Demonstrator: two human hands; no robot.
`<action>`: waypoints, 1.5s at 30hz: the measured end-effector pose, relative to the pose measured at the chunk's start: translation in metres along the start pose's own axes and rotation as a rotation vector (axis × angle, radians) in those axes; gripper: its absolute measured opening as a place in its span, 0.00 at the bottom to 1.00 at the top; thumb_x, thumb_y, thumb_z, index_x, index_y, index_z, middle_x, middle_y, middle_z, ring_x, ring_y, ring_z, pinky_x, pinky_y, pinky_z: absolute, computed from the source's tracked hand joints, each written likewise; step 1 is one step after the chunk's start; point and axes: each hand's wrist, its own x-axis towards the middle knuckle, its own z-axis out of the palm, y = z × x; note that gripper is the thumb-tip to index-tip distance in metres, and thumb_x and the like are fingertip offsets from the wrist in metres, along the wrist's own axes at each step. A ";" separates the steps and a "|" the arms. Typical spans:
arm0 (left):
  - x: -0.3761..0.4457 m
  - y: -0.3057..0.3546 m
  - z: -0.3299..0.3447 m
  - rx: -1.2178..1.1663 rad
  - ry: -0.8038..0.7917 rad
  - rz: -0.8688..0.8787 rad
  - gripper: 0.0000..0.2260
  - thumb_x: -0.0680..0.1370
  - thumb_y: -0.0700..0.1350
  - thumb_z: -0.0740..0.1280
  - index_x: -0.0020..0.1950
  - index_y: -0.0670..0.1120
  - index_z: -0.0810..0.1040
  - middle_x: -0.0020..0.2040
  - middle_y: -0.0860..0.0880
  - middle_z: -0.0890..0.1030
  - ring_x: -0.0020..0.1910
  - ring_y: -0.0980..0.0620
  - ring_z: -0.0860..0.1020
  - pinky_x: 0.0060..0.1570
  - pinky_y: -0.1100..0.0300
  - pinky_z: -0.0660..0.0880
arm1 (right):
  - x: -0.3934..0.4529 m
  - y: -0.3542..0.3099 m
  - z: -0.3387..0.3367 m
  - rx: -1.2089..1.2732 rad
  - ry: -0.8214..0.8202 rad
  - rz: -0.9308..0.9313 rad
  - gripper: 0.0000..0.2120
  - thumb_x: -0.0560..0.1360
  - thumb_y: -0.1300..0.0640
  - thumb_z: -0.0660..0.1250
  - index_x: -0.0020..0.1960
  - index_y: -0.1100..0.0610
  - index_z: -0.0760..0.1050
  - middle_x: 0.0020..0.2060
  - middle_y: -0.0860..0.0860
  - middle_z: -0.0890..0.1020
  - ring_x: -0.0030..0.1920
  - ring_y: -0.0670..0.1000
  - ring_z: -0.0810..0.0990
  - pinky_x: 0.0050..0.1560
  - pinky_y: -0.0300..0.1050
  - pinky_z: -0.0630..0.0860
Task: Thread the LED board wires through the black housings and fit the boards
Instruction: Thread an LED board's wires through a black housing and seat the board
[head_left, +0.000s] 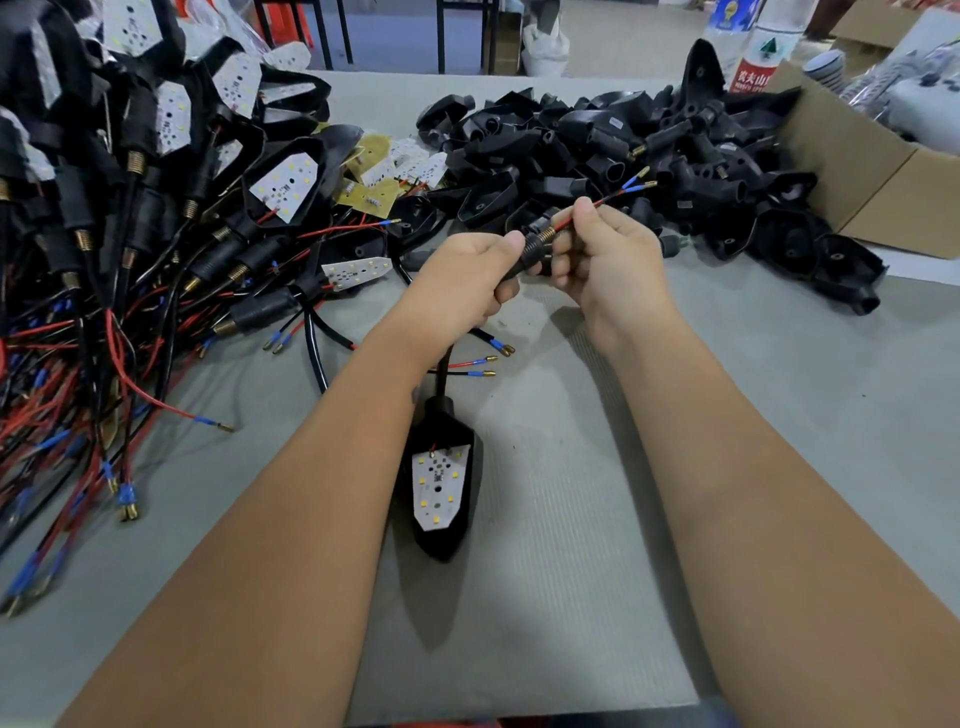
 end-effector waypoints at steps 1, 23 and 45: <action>0.000 0.000 -0.001 -0.013 -0.012 0.004 0.17 0.85 0.49 0.55 0.45 0.44 0.78 0.26 0.54 0.69 0.23 0.57 0.59 0.27 0.62 0.55 | 0.000 0.000 -0.001 0.041 0.007 0.003 0.15 0.83 0.57 0.57 0.41 0.59 0.75 0.26 0.49 0.75 0.25 0.46 0.73 0.34 0.43 0.73; -0.005 0.001 -0.016 -0.117 -0.128 -0.043 0.13 0.83 0.46 0.61 0.50 0.40 0.81 0.32 0.47 0.83 0.29 0.53 0.80 0.34 0.63 0.80 | 0.006 -0.003 -0.002 0.588 0.386 -0.087 0.10 0.83 0.61 0.56 0.47 0.62 0.73 0.43 0.58 0.81 0.48 0.55 0.83 0.54 0.44 0.81; 0.002 0.000 -0.012 -0.172 -0.137 -0.101 0.16 0.82 0.44 0.57 0.42 0.40 0.81 0.33 0.43 0.84 0.28 0.51 0.80 0.30 0.64 0.77 | -0.005 -0.002 0.010 0.261 0.077 0.101 0.14 0.83 0.56 0.58 0.42 0.59 0.74 0.26 0.48 0.72 0.25 0.44 0.69 0.25 0.35 0.66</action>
